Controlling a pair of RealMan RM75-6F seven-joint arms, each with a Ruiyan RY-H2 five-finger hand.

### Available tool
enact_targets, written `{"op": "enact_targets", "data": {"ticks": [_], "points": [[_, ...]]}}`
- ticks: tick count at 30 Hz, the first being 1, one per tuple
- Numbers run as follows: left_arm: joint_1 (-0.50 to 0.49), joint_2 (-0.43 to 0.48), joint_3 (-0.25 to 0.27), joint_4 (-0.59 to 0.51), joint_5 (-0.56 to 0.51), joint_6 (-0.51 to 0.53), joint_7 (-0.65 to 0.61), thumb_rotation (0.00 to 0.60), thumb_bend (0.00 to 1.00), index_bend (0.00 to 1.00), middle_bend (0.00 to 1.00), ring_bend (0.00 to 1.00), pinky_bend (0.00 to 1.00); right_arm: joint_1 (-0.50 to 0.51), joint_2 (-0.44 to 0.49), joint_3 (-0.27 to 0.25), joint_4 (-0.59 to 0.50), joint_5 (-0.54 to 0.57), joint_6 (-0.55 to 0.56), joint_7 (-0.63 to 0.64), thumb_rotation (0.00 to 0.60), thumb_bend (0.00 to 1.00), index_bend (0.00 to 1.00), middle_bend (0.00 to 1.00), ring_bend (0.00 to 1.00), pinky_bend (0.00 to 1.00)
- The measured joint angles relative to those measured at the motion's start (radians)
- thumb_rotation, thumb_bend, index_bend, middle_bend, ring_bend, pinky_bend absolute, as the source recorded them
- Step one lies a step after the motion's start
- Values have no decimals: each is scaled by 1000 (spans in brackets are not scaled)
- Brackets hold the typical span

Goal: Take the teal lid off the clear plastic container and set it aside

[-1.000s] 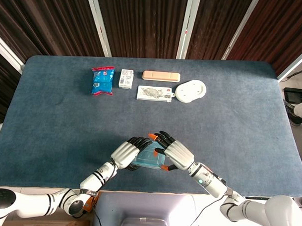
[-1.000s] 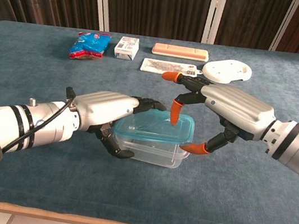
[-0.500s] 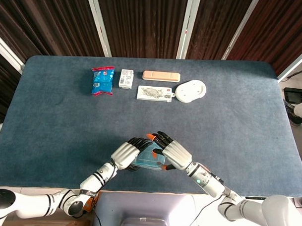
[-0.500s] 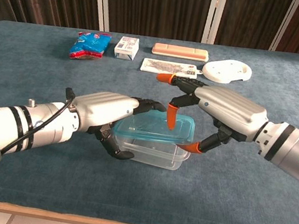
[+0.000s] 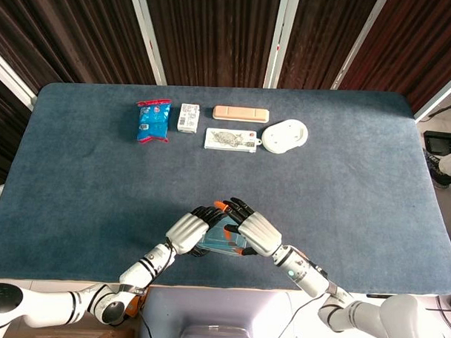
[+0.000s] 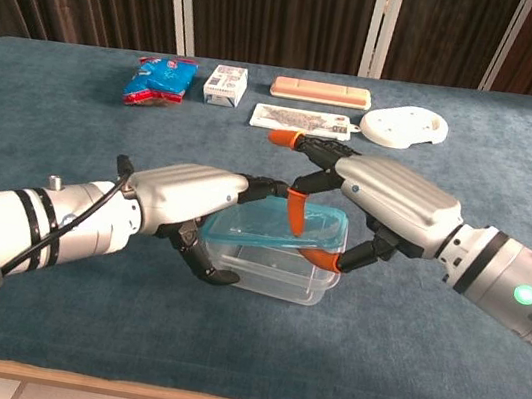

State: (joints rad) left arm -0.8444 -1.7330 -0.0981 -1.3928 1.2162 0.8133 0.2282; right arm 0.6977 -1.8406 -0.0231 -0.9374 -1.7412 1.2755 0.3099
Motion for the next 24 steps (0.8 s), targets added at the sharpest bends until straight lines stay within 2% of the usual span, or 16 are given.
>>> {"op": "enact_targets", "data": {"ticks": [8,13,24], "points": [[14,8,3,-12,17,29,-4,600,281,0,195,72,124,-7,-10,-6,17,-8,30,21,600,702,780,156,0,0],[34,13,12,-16,62,68,-44,600,283,0,6,0,110,-9,-13,-3,26,-9,46,29,600,702,786,160,0,0],[57,19,20,-10,131,118,-111,600,282,0,0,0,21,-8,-13,-4,22,-10,47,19,600,702,786,160,0,0]]}}
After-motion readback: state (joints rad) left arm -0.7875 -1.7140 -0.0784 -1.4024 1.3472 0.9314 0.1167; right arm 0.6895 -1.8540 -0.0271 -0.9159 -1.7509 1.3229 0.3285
